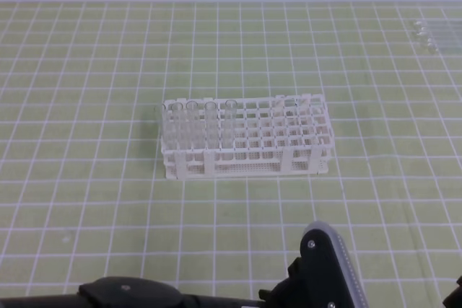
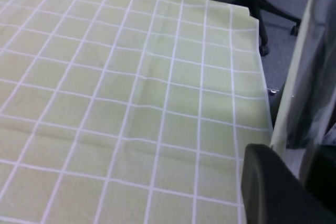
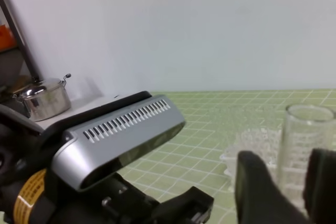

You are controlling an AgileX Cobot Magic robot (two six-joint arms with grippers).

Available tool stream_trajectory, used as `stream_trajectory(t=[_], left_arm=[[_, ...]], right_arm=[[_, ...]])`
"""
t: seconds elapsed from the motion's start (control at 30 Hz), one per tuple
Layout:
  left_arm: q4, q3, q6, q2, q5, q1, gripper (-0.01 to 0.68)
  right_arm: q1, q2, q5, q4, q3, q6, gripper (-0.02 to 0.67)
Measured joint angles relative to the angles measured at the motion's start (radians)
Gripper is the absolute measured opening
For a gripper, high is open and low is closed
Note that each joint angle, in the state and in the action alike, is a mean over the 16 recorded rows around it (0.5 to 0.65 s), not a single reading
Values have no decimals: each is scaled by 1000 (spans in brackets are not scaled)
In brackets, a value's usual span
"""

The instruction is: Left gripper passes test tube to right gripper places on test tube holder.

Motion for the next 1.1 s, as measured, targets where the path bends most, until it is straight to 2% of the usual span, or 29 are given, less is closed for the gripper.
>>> stream_trajectory(t=[0.17, 0.3, 0.53, 1.1], left_arm=[[-17, 0, 3, 28, -50, 0, 22], [-33, 0, 9, 51, -89, 1, 22], [-70, 0, 25, 74, -132, 9, 10], [-85, 0, 41, 73, -106, 28, 21]], right_arm=[[0, 0, -2, -2, 0, 0, 178], [0, 0, -3, -5, 0, 0, 150], [0, 0, -5, -14, 0, 0, 139], [0, 0, -8, -64, 0, 0, 126]])
